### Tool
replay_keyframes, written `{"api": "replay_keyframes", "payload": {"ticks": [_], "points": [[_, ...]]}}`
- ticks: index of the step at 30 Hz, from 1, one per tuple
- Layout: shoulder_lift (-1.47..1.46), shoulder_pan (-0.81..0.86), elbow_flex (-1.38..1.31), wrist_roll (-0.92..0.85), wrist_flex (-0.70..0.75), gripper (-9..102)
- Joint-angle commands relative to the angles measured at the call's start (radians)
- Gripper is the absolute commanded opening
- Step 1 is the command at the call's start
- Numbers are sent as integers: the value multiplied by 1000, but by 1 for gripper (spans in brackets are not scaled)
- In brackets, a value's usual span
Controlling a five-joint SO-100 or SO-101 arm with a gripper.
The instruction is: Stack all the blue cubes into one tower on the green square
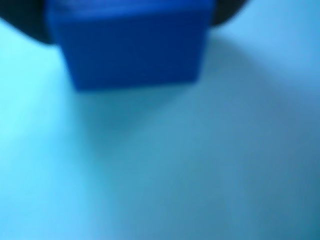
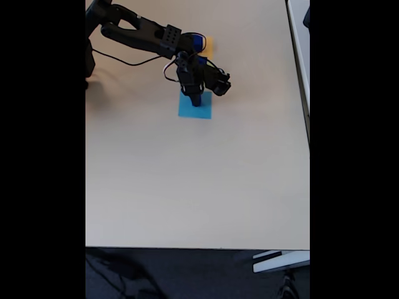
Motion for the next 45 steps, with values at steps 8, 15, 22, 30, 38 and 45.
{"api": "replay_keyframes", "payload": {"ticks": [8, 15, 22, 30, 38, 45], "points": [[106, 8, -5, -2, -14, 15], [121, 0, -9, -14, -20, 18], [129, -9, -103, -34, -20, 20], [158, -32, -279, -20, -12, 20], [161, -81, -439, 21, -17, 22], [140, -161, -603, 106, 100, 25]]}}
